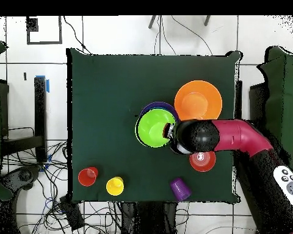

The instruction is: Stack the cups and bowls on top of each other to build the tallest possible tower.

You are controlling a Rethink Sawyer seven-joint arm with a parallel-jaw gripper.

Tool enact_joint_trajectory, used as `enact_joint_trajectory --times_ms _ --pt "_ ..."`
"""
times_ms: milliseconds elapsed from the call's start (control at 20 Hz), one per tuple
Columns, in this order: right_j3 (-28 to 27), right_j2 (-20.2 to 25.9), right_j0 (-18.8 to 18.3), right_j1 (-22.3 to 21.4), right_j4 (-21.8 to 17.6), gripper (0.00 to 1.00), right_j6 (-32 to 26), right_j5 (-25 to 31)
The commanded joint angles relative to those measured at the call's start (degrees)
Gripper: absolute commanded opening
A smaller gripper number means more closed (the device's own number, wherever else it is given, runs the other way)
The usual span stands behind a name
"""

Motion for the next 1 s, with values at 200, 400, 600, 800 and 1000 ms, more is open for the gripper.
enact_joint_trajectory --times_ms 200,400,600,800,1000 --pt "-1.9 2.3 2.3 0.7 0.0 0.0 -8.3 2.3" --pt "-2.2 2.2 2.4 1.5 -0.5 0.0 -8.4 1.7" --pt "-1.7 1.8 2.5 2.5 -1.5 0.0 -7.8 -0.2" --pt "-2.4 1.2 2.7 4.2 -2.8 0.0 -7.6 -1.9" --pt "-3.6 1.1 3.1 5.4 -3.2 0.0 -7.9 -1.8"
